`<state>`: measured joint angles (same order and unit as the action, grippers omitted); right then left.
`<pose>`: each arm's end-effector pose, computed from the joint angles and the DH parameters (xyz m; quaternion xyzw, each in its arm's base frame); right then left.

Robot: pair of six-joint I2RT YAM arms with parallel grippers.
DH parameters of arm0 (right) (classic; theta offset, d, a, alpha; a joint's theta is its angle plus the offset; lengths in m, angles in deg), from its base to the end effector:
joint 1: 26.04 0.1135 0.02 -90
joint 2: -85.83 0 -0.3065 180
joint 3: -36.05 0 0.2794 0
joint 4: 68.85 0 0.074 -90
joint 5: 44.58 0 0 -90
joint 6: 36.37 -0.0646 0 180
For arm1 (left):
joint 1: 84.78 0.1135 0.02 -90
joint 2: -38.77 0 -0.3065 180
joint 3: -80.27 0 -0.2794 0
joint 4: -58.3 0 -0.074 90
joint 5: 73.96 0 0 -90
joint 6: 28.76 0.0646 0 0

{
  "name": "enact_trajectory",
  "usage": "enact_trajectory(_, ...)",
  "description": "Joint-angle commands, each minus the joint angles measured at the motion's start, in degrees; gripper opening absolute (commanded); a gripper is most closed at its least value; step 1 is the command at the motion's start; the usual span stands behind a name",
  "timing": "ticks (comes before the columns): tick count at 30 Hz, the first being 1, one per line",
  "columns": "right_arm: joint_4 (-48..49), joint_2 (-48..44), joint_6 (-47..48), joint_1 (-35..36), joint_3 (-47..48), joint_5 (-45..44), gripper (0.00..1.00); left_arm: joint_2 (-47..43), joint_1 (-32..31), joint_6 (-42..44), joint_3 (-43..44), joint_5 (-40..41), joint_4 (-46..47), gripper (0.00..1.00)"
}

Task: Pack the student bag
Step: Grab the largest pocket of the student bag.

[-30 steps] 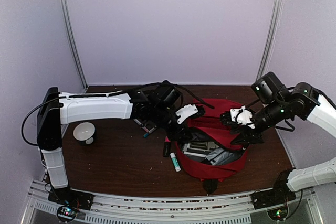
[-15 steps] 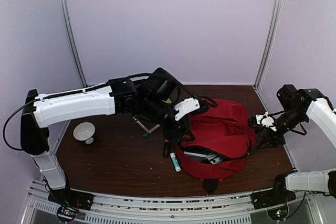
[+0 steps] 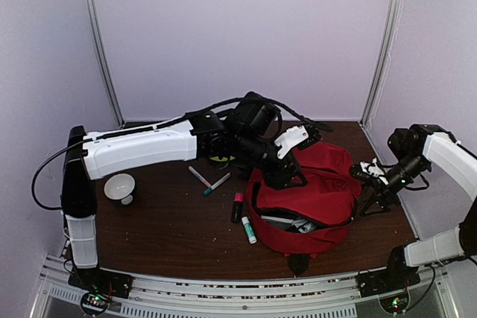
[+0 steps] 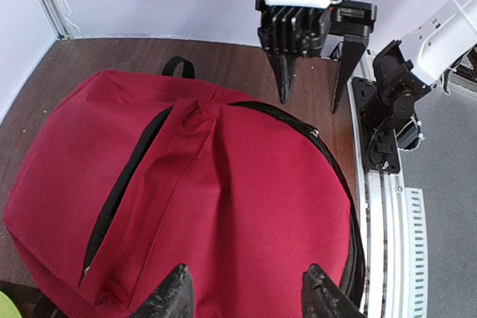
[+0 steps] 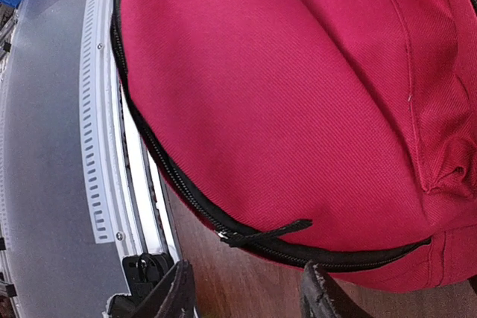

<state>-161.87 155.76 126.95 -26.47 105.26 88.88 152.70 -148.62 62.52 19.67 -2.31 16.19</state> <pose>0.1866 0.0430 0.2772 -0.5418 0.7540 0.3142 0.1978 0.2159 -0.4856 0.3395 0.5351 0.7049 -0.3519 0.3049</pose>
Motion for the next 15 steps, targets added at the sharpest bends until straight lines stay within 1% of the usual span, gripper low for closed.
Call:
enact_trajectory(1,2.79,3.91,-5.09,-0.23,-0.42,1.97,0.49,1.15,0.16,-3.65,0.33,-4.36,7.25,0.50)
enact_trajectory(6,3.65,6.59,-7.59,0.13,0.09,3.02,0.49,1.86,-0.14,-4.44,-1.04,-4.23,8.33,0.50)
enact_trajectory(11,10.09,6.92,-14.69,1.90,-1.72,0.79,0.47,1.77,-0.23,-4.75,-1.44,-3.48,8.36,0.50)
enact_trajectory(15,9.77,7.47,-15.22,3.28,-1.84,1.54,0.47,1.56,-0.24,-4.79,-1.74,-3.07,8.81,0.50)
